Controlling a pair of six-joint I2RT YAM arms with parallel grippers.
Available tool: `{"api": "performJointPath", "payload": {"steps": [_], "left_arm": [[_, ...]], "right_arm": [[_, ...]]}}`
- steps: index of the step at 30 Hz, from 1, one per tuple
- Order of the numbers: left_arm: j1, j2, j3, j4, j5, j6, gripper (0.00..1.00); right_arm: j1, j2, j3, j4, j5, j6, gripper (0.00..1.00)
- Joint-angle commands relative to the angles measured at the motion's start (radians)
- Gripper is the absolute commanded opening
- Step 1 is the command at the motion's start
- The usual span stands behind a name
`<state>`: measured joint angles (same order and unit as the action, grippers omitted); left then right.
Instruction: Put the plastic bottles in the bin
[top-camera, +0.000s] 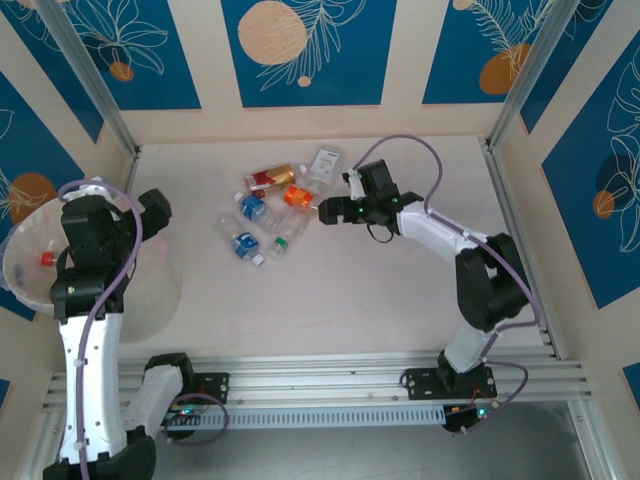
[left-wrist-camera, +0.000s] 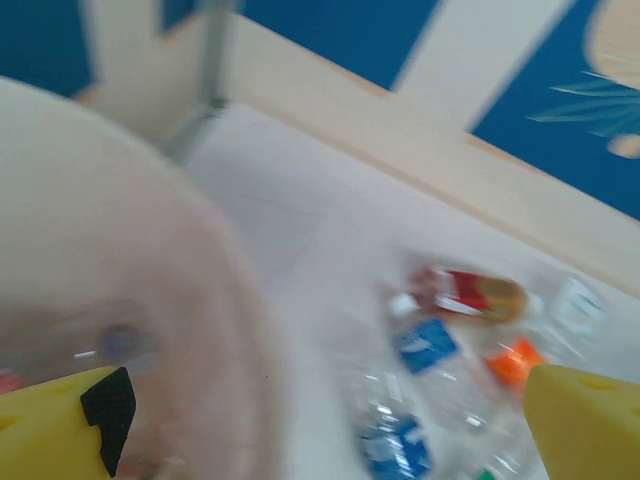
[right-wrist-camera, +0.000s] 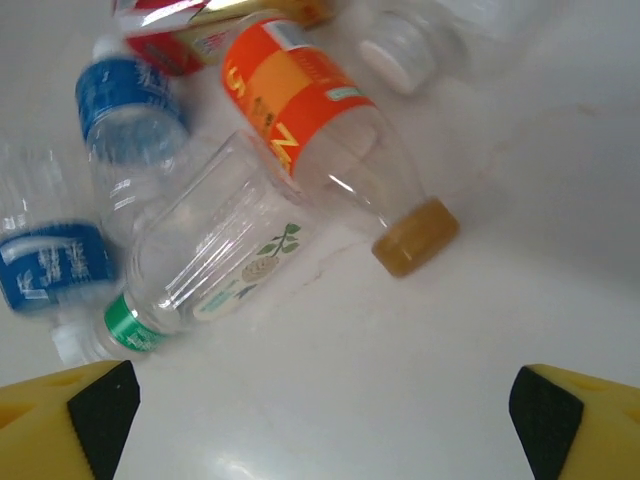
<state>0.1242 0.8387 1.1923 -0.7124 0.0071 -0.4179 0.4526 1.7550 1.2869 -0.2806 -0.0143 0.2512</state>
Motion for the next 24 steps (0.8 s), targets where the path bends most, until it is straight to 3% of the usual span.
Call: {"api": "performJointPath", "payload": {"steps": [1,5,9,13,20,24], "left_arm": [[0.009,0.039,0.014,0.106,0.370,-0.005,1.00],[0.008,0.087,-0.021,0.198,0.587,-0.041,1.00],[0.008,0.079,-0.077,0.294,0.734,-0.045,1.00],[0.003,0.048,-0.125,0.346,0.760,-0.070,1.00],[-0.038,0.080,-0.139,0.349,0.786,-0.067,1.00],[-0.095,0.099,-0.147,0.375,0.761,-0.073,1.00]], "right_arm": [[-0.010,0.099,0.130,-0.194,-0.135,-0.336,0.96],[-0.025,0.232,0.300,-0.319,-0.185,-0.515,0.94],[-0.027,0.374,0.485,-0.423,-0.105,-0.636,0.92],[-0.025,0.491,0.624,-0.469,-0.051,-0.692,0.85],[0.000,0.607,0.718,-0.510,0.022,-0.779,0.83],[0.003,0.642,0.717,-0.463,0.091,-0.769,0.71]]}}
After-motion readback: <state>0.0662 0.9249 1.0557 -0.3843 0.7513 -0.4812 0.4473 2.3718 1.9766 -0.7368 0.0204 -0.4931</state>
